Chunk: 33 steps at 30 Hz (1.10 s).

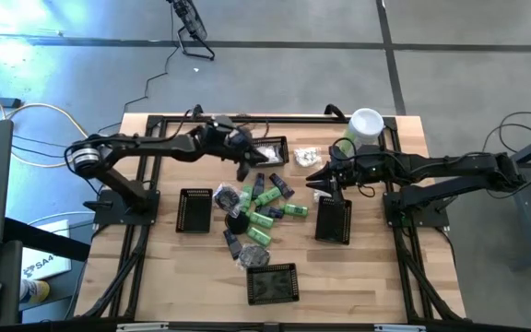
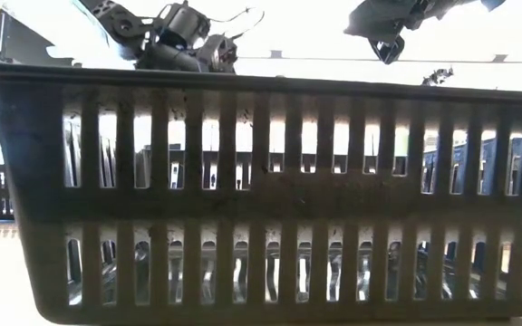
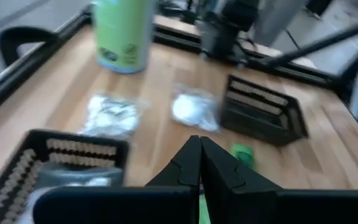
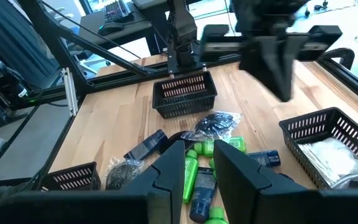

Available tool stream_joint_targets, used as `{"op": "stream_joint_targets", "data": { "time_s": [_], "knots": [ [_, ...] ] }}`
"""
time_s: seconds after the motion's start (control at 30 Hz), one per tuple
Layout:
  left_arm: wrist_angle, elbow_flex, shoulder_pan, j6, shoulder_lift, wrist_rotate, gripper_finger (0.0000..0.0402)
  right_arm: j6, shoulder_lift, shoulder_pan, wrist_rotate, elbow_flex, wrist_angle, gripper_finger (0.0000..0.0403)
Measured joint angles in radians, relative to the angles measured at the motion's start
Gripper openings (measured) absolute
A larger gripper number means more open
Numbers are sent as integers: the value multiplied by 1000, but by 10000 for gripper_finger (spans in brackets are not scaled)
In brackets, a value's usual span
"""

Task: Pick & Place Travel size toiletries
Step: Put the green bottle into the middle right black bin

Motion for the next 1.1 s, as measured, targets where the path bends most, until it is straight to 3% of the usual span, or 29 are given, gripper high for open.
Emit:
{"op": "stream_joint_targets", "data": {
  "time_s": [0.4, 0.7, 0.9, 1.1],
  "knots": [
    [4, 0, -124, 35, -16, -45, 1, -2, 0, 0, -2, 0, -1, 78],
    [13, -2, -252, 61, -24, -235, 0, -3, 0, 0, -3, 0, -2, 78],
    [285, -134, -327, 52, -24, -290, 0, -28, 0, 0, 0, 0, -1, 78],
    [395, -261, -311, 0, -98, -291, 0, -19, 0, 0, 42, 0, 2, 78]
  ]
}}
